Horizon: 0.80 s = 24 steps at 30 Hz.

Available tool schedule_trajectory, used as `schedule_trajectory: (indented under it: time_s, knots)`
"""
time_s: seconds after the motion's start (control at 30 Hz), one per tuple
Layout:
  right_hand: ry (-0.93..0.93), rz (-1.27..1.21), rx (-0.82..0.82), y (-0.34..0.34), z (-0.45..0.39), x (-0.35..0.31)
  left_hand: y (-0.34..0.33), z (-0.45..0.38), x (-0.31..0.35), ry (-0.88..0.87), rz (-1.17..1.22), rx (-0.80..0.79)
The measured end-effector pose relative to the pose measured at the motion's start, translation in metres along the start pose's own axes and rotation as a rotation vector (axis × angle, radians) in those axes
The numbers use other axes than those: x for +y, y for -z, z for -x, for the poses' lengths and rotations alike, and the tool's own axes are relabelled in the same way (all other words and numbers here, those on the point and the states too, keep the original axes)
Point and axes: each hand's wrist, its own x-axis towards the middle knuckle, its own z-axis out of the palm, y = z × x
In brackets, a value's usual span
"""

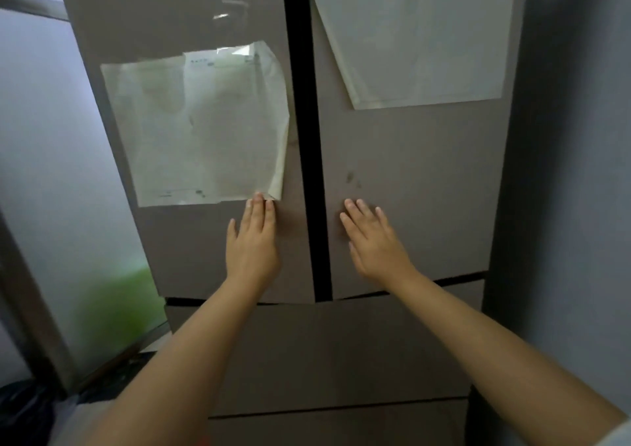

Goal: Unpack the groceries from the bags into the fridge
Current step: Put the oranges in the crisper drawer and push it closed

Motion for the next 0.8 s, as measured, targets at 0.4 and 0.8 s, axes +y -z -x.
schedule_trajectory:
  time_s: [0.4, 0.8]
  knots:
    - [0.002, 0.138, 0.04, -0.077, 0.0, 0.01, -0.065, -0.058, -0.015, -0.171, -0.202, 0.267]
    - [-0.252, -0.136, 0.304, -0.065, -0.035, -0.033, -0.06, -0.057, -0.048, -0.364, -0.104, 0.621]
